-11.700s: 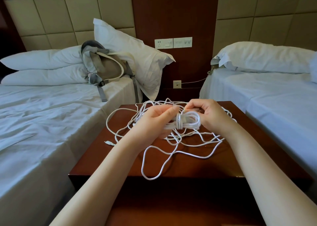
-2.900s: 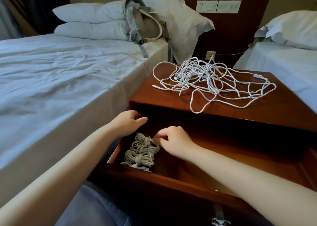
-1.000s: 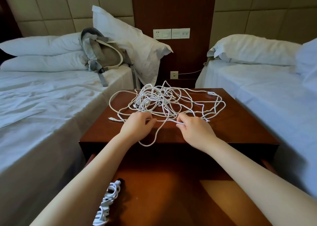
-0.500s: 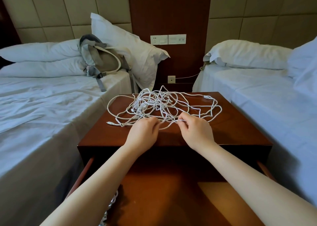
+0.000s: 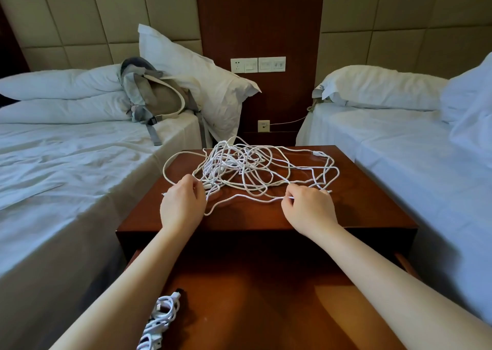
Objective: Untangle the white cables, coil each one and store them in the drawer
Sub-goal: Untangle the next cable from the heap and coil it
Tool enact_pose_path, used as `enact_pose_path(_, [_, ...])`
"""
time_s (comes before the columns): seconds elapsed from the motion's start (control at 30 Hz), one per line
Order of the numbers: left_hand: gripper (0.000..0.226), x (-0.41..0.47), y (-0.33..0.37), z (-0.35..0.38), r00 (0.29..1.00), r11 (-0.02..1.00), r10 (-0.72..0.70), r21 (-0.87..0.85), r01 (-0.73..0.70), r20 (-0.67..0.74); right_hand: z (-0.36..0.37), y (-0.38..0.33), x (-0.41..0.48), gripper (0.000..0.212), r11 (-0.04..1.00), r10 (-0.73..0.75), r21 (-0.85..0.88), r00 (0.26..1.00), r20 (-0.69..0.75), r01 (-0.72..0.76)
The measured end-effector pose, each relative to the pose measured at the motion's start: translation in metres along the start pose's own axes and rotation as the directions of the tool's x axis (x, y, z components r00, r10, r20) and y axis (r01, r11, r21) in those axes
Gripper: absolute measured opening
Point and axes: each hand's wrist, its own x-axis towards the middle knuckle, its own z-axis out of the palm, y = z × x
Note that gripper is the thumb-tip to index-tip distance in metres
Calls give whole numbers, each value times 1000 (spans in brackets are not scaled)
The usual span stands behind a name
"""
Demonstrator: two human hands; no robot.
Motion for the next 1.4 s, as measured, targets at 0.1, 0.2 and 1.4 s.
enact_pose_path(0.1, [11,-3,9,0,952,960,274,94,-263,-136,2,2,-2,20,996,-54,68,997,-50,58])
enact_pose_path(0.2, [24,-7,21,6,797,803,591,186,-566,-129,2,2,-2,19,987,-100,115,990,-99,111])
enact_pose_path(1.4, [22,-3,111,26,882,858,437,-377,-350,177,-48,8,34,19,630,251,773,924,-290,71])
